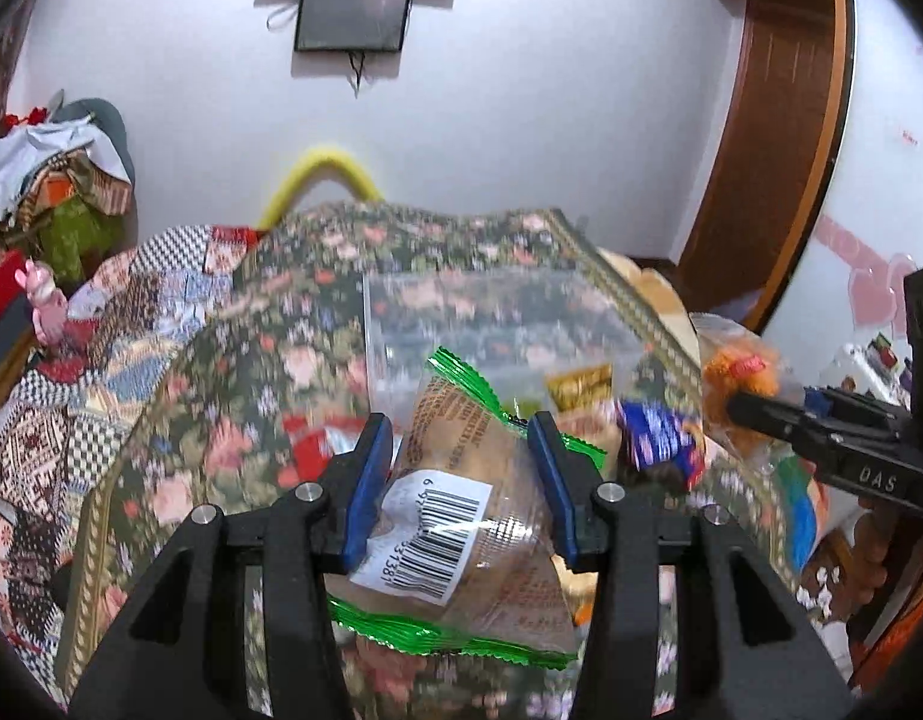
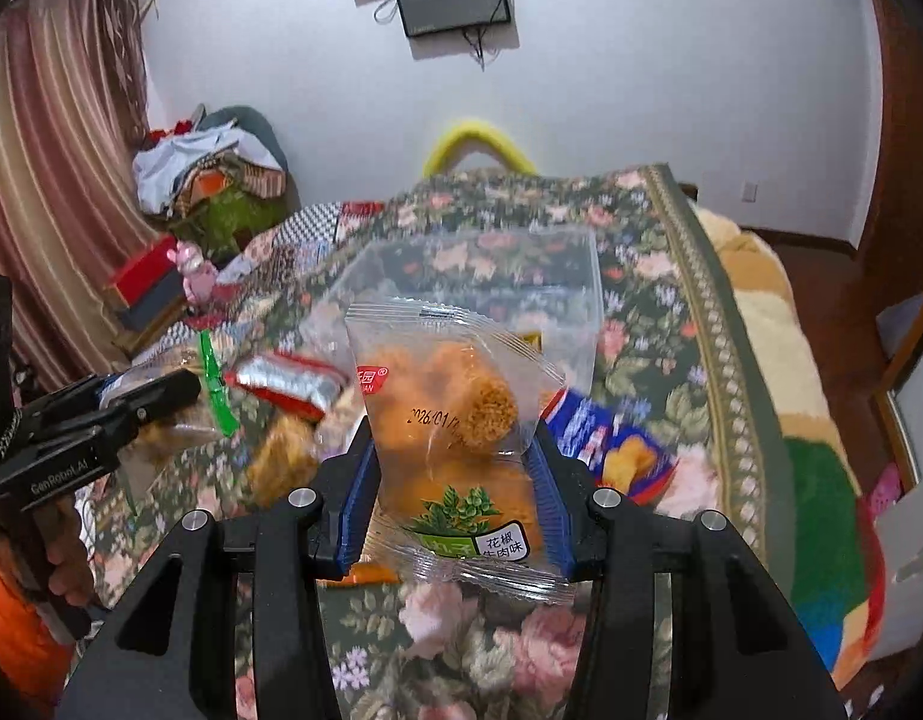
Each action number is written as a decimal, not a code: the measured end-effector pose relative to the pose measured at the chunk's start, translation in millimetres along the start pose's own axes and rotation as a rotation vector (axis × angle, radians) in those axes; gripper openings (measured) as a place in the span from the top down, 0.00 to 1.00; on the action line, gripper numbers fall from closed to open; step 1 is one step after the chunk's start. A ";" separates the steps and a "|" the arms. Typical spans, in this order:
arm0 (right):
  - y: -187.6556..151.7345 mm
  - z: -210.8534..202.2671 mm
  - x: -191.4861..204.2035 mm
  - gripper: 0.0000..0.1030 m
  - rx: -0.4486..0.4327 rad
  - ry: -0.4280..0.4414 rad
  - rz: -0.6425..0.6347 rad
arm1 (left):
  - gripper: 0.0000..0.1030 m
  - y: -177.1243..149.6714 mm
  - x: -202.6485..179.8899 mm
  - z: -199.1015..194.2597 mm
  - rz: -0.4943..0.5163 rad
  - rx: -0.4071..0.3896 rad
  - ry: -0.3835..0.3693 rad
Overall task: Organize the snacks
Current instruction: 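Lower both held bags into the clear box and open both tools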
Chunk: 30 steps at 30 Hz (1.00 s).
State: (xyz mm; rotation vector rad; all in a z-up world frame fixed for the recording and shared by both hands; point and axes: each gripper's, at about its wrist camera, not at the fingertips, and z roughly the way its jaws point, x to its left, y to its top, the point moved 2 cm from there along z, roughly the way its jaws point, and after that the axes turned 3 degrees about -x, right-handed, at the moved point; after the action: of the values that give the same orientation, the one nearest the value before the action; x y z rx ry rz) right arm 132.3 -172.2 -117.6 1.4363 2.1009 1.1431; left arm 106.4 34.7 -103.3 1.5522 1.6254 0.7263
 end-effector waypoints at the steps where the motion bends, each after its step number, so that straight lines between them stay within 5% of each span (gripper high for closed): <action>1: 3.6 -0.2 -0.2 0.58 -0.011 -0.001 -0.002 | 0.55 5.0 0.7 1.2 -0.001 -0.011 0.001; 12: 44.9 20.2 -13.3 0.58 -0.082 -0.021 0.005 | 0.55 57.6 5.0 40.7 -0.022 -0.060 0.002; 30: 72.5 121.2 -43.4 0.58 0.036 -0.069 0.017 | 0.54 84.2 15.0 174.5 -0.012 0.113 0.056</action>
State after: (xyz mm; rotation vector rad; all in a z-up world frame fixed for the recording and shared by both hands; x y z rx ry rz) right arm 276.0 -148.3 -142.2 1.4907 2.0762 1.0516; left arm 298.5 40.5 -131.8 1.6125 1.7423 0.6875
